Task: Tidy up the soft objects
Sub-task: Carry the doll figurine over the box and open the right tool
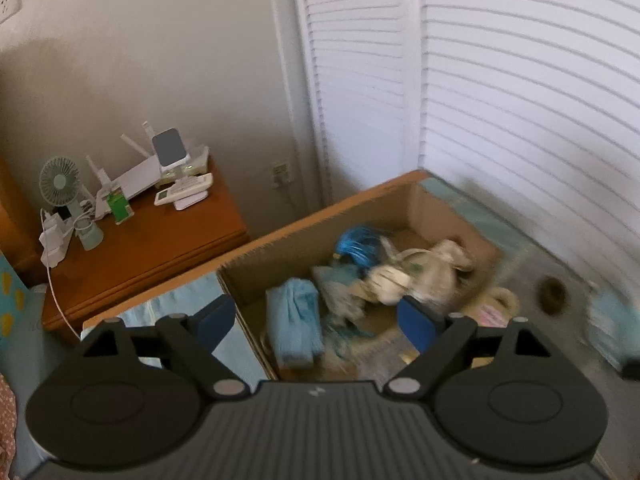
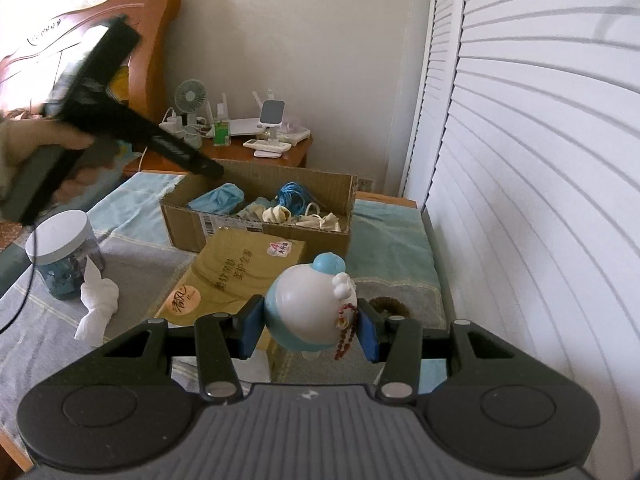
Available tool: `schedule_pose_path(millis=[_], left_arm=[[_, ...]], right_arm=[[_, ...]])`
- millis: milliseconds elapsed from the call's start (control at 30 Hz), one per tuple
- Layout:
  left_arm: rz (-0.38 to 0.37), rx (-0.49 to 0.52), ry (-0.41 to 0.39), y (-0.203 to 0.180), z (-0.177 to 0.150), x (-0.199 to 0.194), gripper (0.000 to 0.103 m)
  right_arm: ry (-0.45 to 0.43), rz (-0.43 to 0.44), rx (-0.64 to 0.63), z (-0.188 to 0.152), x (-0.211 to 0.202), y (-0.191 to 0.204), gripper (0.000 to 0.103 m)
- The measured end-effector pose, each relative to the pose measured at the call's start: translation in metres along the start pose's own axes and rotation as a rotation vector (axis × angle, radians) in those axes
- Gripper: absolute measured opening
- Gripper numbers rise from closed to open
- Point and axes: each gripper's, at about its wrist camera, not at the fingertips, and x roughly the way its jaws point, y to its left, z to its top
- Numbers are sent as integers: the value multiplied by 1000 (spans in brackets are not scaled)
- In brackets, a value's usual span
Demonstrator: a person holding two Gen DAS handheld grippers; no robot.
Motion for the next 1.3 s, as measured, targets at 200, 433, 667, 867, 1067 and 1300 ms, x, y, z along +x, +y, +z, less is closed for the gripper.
schedule_pose_path(millis=[200, 433, 667, 867, 1067, 1300], left_arm=[[-46, 11, -30, -18, -31, -56, 97], [-33, 4, -30, -35, -80, -87, 101], [-49, -89, -2, -34, -111, -97, 101], [-48, -161, -8, -31, -121, -96, 101], [-16, -198, 15, -25, -128, -84, 101], [-12, -199, 22, -25, -128, -82, 101]], right_arm=[[-8, 10, -18, 14, 7, 3, 53], [-5, 29, -25, 41, 32, 2, 53], [18, 28, -68, 71, 67, 2, 53], [35, 31, -45, 98, 107, -6, 53], [65, 17, -52, 116, 142, -8, 53], [94, 14, -34, 127, 171, -15, 53]])
